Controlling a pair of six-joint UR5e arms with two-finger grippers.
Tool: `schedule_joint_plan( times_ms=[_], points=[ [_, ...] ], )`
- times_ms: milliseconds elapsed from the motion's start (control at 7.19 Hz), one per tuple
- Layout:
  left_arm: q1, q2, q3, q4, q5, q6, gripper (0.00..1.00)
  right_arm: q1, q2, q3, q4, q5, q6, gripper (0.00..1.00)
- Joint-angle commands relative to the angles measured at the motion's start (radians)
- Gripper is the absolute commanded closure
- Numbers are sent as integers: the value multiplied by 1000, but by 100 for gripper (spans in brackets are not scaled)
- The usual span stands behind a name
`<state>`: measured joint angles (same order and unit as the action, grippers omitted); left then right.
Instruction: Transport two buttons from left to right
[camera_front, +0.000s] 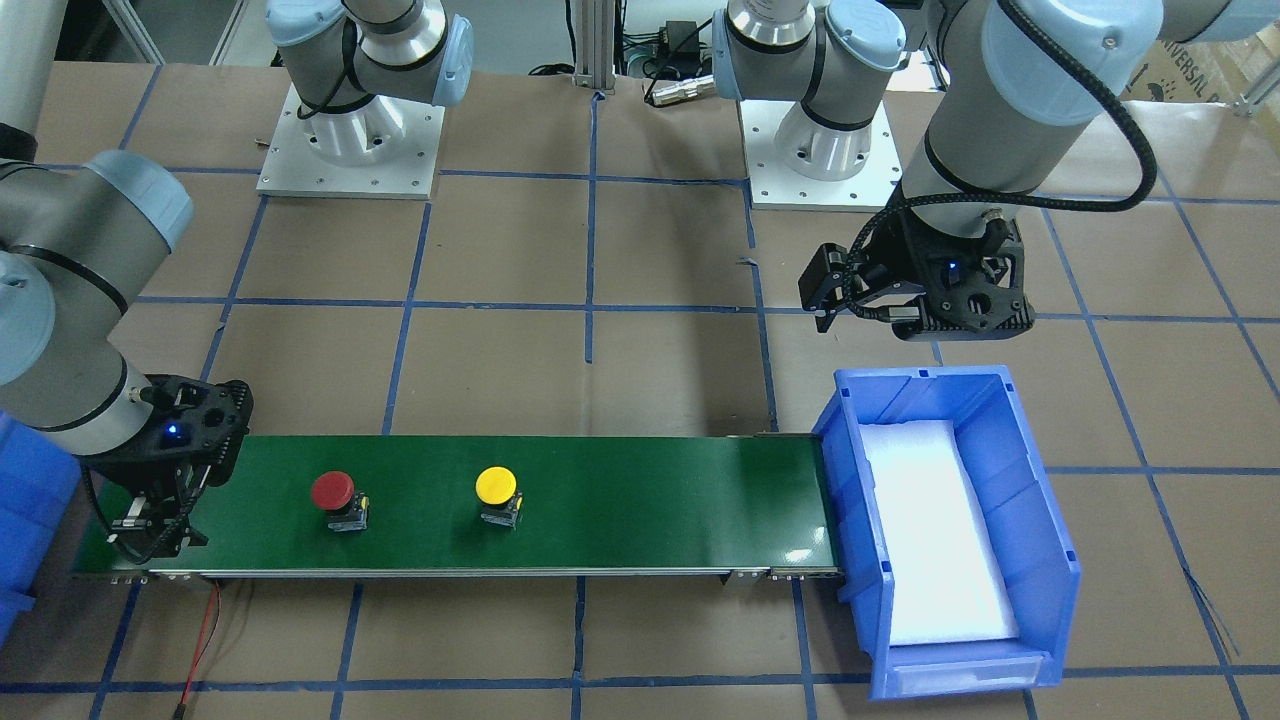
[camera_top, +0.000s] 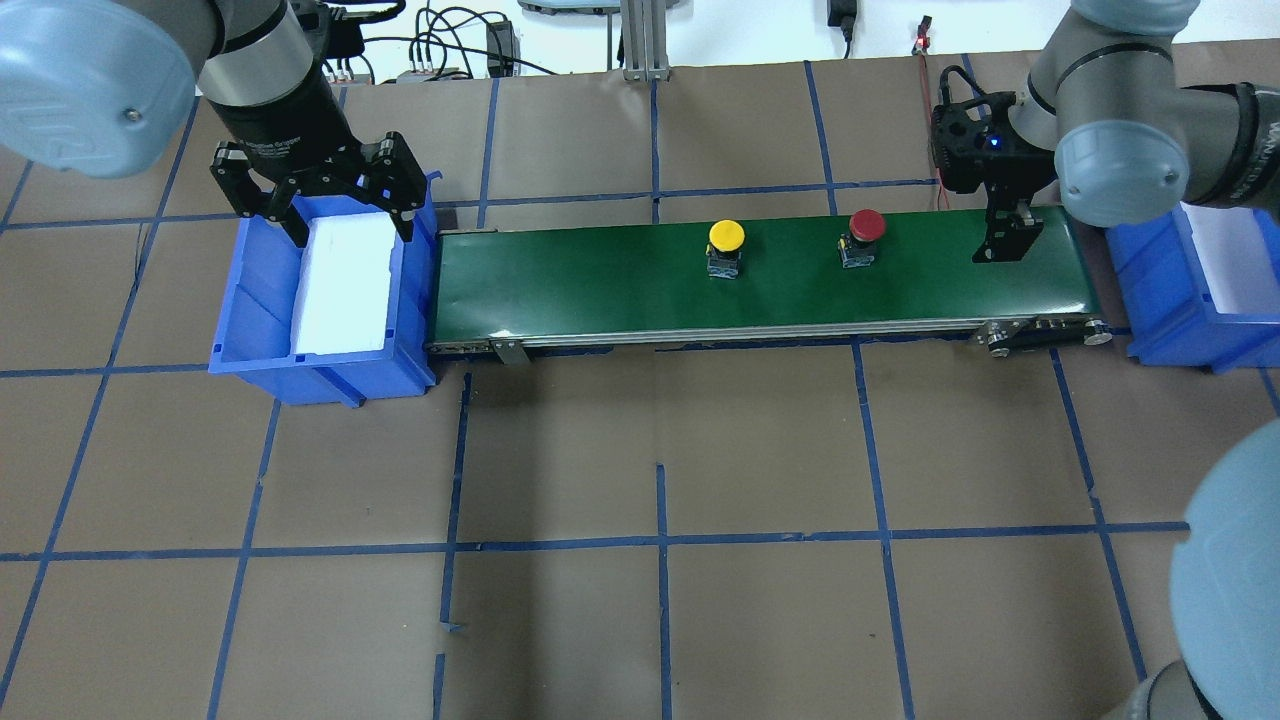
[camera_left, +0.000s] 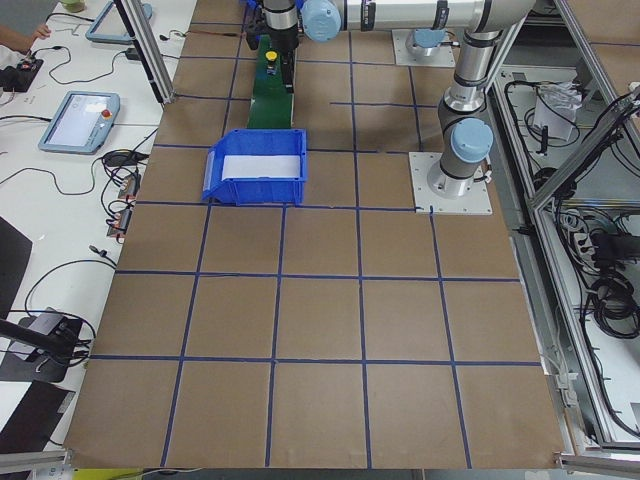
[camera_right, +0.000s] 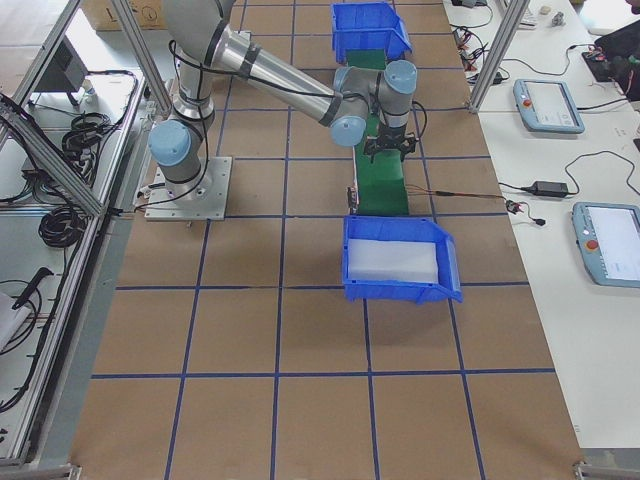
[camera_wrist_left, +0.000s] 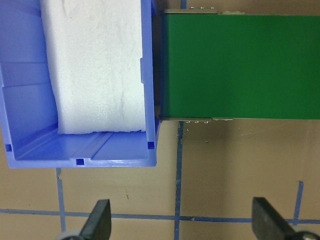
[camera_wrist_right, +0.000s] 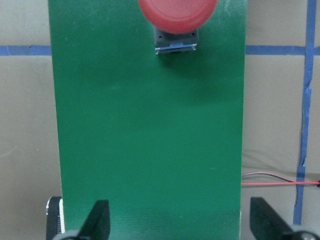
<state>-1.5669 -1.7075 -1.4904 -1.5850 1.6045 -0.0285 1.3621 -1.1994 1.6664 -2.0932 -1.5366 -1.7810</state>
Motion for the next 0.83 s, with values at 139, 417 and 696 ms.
schedule_joint_plan(
  times_ms=[139,417,696],
  points=[
    [-1,3,-8,-1,0,-1,0,0,1,10,4,24,-2,2],
    [-2,-1,-4,0,0,-5,0,0,1,12,1,24,5,2],
    [-1,-1,-4,0,0,-5,0,0,1,10,2,21,11,2]
  ],
)
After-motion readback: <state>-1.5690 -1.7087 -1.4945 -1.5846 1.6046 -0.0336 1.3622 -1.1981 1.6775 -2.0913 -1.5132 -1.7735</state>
